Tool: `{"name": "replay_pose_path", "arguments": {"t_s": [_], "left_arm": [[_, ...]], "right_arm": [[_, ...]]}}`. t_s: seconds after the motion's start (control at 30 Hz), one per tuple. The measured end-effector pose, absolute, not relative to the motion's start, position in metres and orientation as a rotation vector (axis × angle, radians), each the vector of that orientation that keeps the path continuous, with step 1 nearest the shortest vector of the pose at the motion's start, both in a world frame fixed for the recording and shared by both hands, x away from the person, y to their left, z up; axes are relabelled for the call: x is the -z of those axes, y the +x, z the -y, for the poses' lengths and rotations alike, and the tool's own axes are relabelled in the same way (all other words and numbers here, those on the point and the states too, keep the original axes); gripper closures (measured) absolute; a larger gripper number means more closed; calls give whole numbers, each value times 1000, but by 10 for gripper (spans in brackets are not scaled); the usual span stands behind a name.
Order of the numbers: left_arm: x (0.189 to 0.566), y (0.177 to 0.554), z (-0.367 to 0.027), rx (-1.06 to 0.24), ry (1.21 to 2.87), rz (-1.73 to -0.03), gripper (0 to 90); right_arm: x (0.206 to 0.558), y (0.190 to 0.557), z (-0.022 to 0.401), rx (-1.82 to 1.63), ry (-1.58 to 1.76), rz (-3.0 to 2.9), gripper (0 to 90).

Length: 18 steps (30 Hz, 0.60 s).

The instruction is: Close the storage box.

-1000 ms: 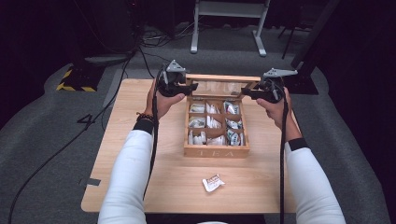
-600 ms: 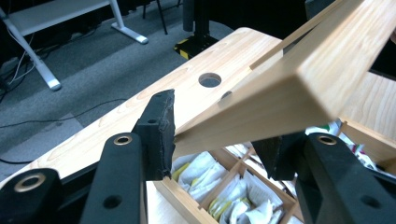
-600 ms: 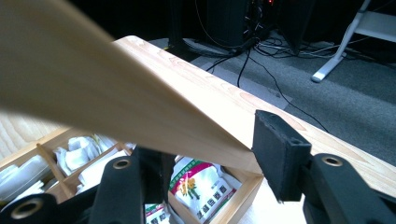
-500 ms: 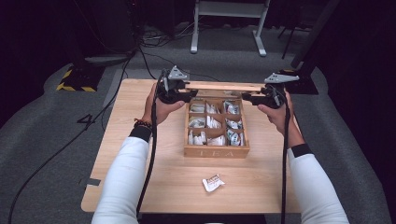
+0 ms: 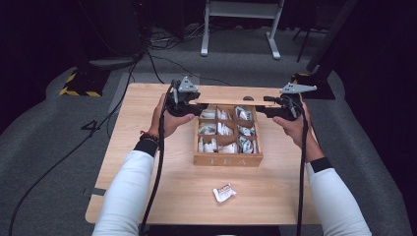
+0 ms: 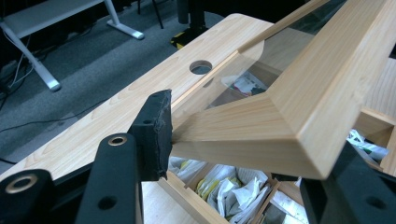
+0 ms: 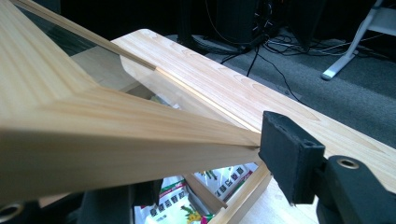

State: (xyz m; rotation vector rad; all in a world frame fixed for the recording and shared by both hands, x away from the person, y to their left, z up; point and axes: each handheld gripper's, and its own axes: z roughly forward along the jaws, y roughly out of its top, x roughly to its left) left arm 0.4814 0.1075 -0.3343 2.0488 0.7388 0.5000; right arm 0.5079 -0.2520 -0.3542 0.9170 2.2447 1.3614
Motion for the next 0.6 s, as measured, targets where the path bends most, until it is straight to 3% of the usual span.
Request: {"name": "replay_pose_path", "arguments": {"t_s": [0.6], "left_arm": [[344, 466, -101, -554, 2146, -708, 425]], "right_arm": [[358, 488, 252, -1314, 838, -2300, 374]]}}
